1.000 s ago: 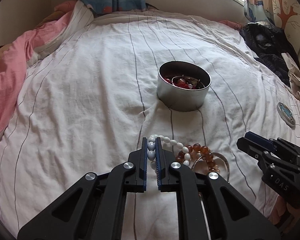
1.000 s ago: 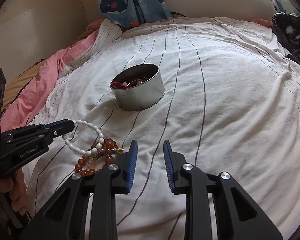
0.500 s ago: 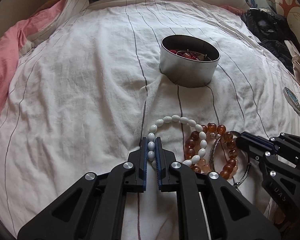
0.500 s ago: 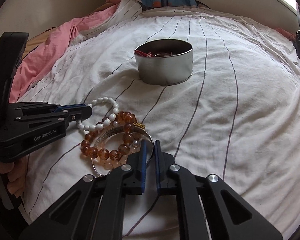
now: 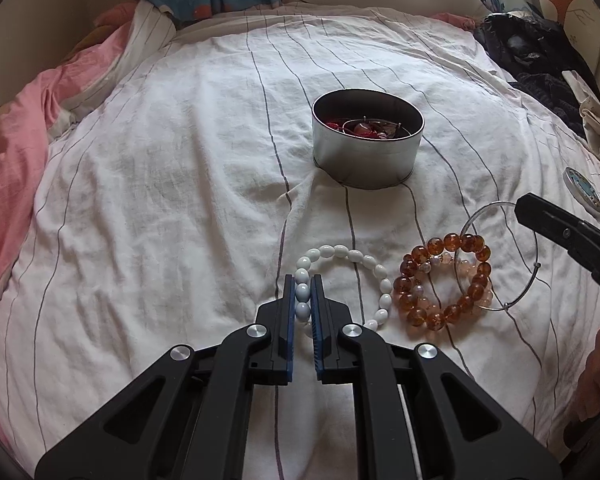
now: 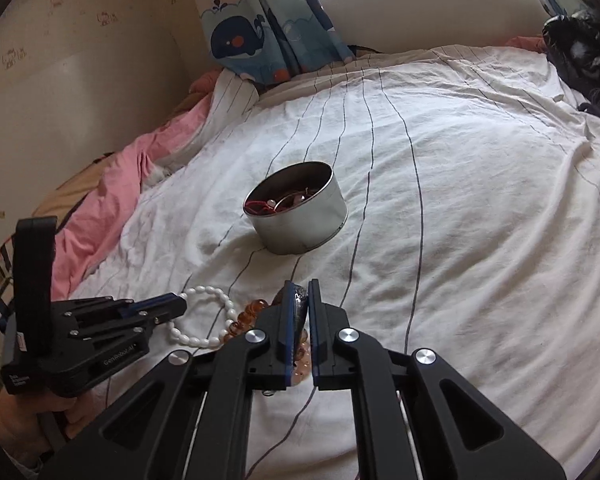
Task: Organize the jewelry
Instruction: 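Grasp the silver bangle with the right gripper while the left gripper holds the white bracelet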
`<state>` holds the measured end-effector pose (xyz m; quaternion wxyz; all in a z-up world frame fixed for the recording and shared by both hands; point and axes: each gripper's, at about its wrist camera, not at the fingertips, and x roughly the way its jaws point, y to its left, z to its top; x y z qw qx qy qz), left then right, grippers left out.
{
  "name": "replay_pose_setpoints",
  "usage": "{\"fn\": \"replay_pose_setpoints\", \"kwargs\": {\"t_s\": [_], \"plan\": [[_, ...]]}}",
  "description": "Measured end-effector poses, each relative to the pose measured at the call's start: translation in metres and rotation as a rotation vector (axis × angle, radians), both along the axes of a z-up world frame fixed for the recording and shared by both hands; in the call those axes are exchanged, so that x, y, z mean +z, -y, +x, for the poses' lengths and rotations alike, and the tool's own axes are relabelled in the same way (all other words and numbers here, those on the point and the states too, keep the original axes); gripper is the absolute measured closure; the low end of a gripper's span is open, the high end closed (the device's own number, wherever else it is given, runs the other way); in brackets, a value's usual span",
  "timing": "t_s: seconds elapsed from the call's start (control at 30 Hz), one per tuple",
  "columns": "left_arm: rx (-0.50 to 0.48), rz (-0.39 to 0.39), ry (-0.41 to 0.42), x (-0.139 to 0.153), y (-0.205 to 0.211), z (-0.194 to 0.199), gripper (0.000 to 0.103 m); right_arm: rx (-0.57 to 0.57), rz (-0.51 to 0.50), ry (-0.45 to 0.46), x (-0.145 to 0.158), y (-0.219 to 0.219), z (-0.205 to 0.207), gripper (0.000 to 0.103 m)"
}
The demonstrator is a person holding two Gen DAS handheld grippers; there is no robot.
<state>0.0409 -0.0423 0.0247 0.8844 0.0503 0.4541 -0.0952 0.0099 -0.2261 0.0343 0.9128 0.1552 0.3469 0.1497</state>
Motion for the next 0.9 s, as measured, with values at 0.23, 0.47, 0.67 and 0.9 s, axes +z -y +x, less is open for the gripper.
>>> {"fn": "replay_pose_setpoints", "kwargs": {"t_s": [0.23,0.47,0.67,0.9], "plan": [[-0.004,0.004,-0.018,-0.006,0.001,0.002,0.096,0.076,0.253,0.094,0.017,0.014,-0.007,0.102],[-0.008,0.002,-0.022,-0.009,0.001,0.003,0.096,0.042,0.179,0.004,0.004,0.01,0.003,0.101],[-0.006,-0.008,-0.027,-0.014,0.0,0.004,0.096,-0.005,0.097,-0.069,-0.012,0.009,0.007,0.067],[-0.005,-0.02,-0.029,-0.017,-0.005,0.004,0.095,0.042,-0.069,-0.128,-0.027,-0.017,0.011,0.063]]}}
